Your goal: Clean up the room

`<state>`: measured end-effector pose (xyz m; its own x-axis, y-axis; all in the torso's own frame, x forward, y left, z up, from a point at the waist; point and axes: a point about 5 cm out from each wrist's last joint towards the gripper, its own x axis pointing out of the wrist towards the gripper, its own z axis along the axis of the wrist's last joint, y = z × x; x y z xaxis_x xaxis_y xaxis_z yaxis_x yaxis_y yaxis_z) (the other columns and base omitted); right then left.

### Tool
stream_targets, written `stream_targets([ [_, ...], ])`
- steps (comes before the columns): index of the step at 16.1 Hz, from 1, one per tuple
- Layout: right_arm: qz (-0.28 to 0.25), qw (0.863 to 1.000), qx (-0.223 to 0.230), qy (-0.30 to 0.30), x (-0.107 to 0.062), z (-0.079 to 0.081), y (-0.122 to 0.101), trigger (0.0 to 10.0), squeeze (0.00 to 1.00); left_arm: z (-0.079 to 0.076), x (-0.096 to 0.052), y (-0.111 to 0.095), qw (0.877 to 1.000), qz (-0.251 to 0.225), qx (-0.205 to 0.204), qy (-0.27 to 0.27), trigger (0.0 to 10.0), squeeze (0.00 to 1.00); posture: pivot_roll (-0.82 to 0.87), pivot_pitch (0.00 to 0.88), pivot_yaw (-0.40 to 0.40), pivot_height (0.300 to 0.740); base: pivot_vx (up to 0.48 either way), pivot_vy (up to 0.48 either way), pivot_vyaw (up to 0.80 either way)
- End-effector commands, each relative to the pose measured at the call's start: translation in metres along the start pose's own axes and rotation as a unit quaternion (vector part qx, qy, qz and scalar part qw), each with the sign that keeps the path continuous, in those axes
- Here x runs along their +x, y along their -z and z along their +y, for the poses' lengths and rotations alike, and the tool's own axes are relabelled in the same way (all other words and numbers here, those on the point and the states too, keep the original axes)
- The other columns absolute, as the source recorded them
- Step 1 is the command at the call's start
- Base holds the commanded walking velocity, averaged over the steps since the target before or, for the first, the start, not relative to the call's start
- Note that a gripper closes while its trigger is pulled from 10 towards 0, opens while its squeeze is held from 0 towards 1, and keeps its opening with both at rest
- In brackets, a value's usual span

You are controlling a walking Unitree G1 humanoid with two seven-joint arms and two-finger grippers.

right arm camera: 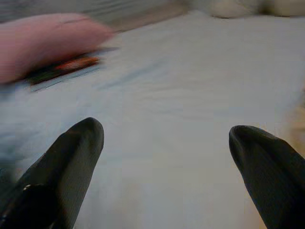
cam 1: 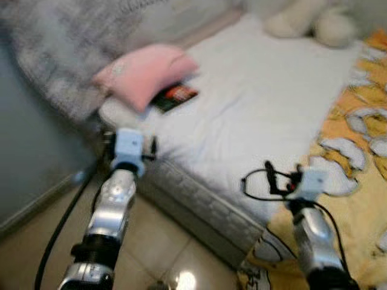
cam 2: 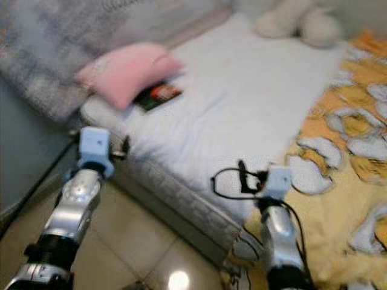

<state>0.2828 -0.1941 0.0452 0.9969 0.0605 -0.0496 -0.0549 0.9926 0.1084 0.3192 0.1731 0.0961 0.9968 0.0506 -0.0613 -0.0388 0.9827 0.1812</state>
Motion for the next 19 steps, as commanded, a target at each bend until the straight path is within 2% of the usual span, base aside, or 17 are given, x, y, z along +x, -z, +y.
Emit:
stream_targets([
  [1, 0.0, 0.999, -0.008, -0.039, 0.009, 0.013, -0.005, 10.0, 0.0, 0.009, -0.004, 0.002, 0.999, 0.001, -0.014, -0.033, 10.0, 0.0, 0.11, 0.0, -0.005, 0.74, 0.48, 0.0, 0.49],
  [4, 0.004, 0.998, -0.002, -0.066, 0.017, 0.022, -0.007, 10.0, 0.0, 0.006, -0.006, 0.002, 0.999, -0.005, 0.023, -0.043, 10.0, 0.0, 0.12, 0.0, -0.014, 0.74, 0.469, 0.0, 0.49],
  [6, 0.004, 0.997, -0.003, -0.081, 0.016, 0.026, -0.006, 10.0, 0.0, 0.007, -0.005, -0.002, 0.998, -0.011, 0.035, -0.041, 10.0, 0.0, 0.12, 0.0, -0.01, 0.74, 0.461, 0.0, 0.48],
  [7, 0.008, 0.997, 0.003, -0.081, 0.011, 0.026, -0.003, 10.0, 0.0, 0.009, -0.008, -0.001, 0.998, -0.006, 0.044, -0.039, 10.0, 0.0, 0.12, 0.0, -0.007, 0.74, 0.461, 0.0, 0.48],
  [9, 0.031, 0.994, -0.002, -0.104, -0.017, 0.025, 0.014, 10.0, 0.0, 0.016, -0.025, 0.007, 0.998, 0.018, 0.061, -0.03, 10.0, 0.0, 0.13, 0.0, -0.005, 0.74, 0.463, 0.0, 0.47],
  [11, 0.056, 0.994, 0.0, -0.092, -0.035, 0.015, 0.026, 10.0, 0.0, 0.016, -0.029, 0.007, 0.998, 0.028, 0.044, -0.026, 10.0, 0.0, 0.13, 0.0, -0.003, 0.74, 0.463, 0.0, 0.46],
  [12, 0.062, 0.995, 0.006, -0.082, -0.034, 0.012, 0.029, 10.0, 0.0, 0.013, -0.024, 0.001, 0.999, 0.017, 0.041, -0.028, 10.0, 0.0, 0.13, 0.0, -0.003, 0.74, 0.465, 0.0, 0.46],
  [14, 0.055, 0.995, 0.006, -0.081, -0.02, 0.016, 0.025, 10.0, 0.0, 0.004, -0.015, -0.005, 0.999, 0.003, 0.026, -0.019, 10.0, 0.0, 0.12, 0.0, -0.002, 0.74, 0.471, 0.0, 0.45],
  [15, 0.039, 0.996, 0.025, -0.073, -0.003, 0.026, 0.013, 10.0, 0.0, -0.011, -0.009, -0.005, 1.0, 0.01, 0.014, 0.022, 10.0, 0.0, 0.12, 0.0, -0.009, 0.74, 0.0, 0.0, 0.45],
  [16, 0.031, 0.996, 0.025, -0.079, 0.002, 0.032, 0.009, 10.0, 0.0, -0.011, -0.006, -0.002, 0.999, 0.021, 0.022, 0.017, 10.0, 0.0, 0.12, 0.0, -0.004, 0.74, 0.0, 0.0, 0.46],
  [18, 0.03, 0.996, 0.023, -0.085, 0.003, 0.034, 0.008, 10.0, 0.0, -0.01, -0.008, 0.002, 0.999, 0.032, -0.003, 0.012, 10.0, 0.0, 0.12, 0.0, -0.004, 0.74, 0.0, 0.0, 0.45],
  [19, 0.039, 0.996, 0.02, -0.081, 0.0, 0.028, 0.013, 10.0, 0.0, -0.013, -0.009, 0.003, 0.999, 0.032, -0.016, 0.023, 10.0, 0.0, 0.12, 0.0, -0.009, 0.74, 0.0, 0.0, 0.45],
])
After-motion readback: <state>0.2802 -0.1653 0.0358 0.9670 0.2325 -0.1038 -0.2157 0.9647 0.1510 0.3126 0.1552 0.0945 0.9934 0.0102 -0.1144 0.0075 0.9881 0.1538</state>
